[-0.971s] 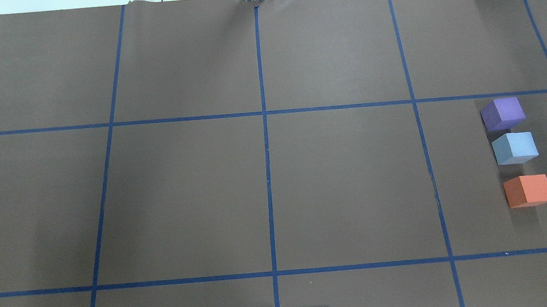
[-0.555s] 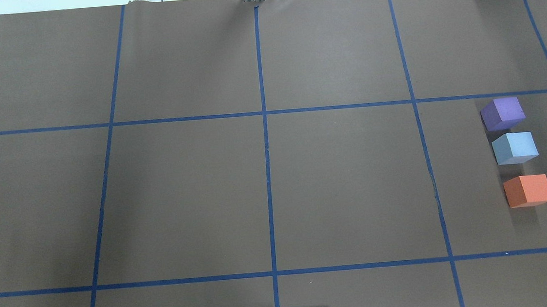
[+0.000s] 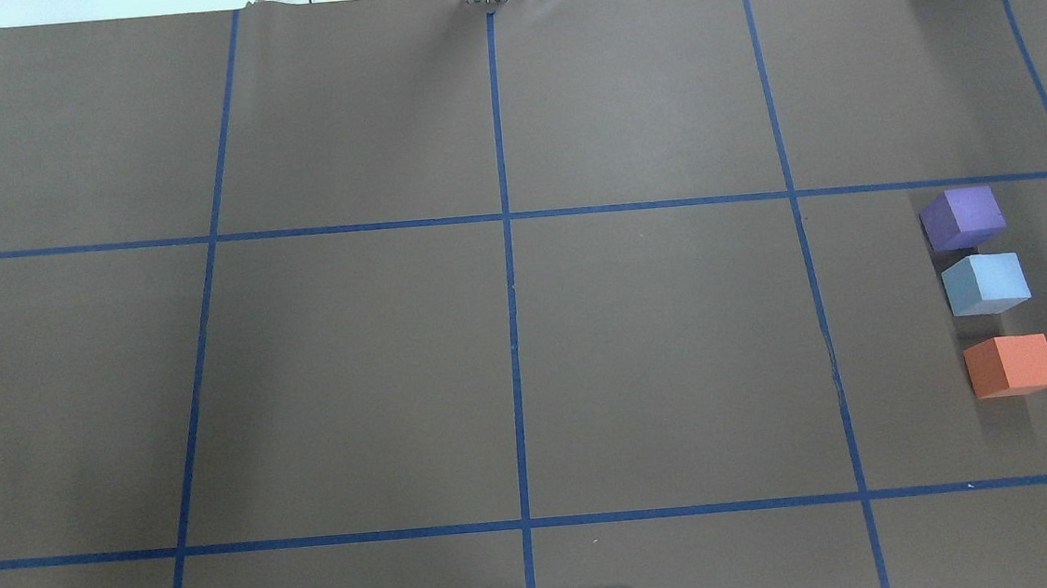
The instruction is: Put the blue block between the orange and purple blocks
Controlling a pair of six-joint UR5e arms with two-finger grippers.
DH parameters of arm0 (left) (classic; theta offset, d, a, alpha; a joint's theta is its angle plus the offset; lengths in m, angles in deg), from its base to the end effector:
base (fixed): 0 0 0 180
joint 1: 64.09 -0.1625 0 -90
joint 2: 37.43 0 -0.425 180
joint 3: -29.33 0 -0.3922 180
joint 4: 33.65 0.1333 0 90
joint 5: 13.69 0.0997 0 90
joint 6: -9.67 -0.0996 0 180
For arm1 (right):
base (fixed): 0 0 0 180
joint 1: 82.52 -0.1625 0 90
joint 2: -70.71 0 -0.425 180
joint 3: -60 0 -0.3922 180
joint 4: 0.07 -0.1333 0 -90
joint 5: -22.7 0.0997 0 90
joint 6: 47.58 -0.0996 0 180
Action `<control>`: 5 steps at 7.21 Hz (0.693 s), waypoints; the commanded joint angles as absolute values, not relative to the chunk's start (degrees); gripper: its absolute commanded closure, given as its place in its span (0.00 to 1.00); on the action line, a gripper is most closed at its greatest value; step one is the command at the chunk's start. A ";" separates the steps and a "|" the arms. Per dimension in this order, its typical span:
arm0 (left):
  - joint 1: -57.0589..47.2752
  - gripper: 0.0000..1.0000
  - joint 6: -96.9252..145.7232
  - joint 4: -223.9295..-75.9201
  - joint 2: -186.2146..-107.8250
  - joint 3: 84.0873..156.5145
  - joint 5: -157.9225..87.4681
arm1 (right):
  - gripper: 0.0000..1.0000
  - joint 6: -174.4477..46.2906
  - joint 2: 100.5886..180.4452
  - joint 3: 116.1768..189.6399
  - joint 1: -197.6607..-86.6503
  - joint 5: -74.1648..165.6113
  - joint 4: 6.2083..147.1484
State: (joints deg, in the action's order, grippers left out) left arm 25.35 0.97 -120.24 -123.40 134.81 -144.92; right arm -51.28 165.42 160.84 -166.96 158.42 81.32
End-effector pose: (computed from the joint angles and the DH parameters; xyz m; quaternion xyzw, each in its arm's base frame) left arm -0.0631 -0.4644 0.5688 0.0904 0.3457 0.1000 0.9286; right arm 0.0162 -0.4730 0.5861 0.0867 -0.3936 -0.0647 0.9129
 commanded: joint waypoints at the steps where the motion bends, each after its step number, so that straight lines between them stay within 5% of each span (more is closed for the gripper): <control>1: 25.39 0.00 0.88 -120.13 -122.86 133.84 -144.74 | 0.00 -51.09 164.93 160.46 -166.37 158.05 81.49; 5: 25.47 0.00 1.05 -120.66 -120.93 134.10 -149.37 | 0.00 -51.36 166.07 160.37 -165.85 157.97 81.58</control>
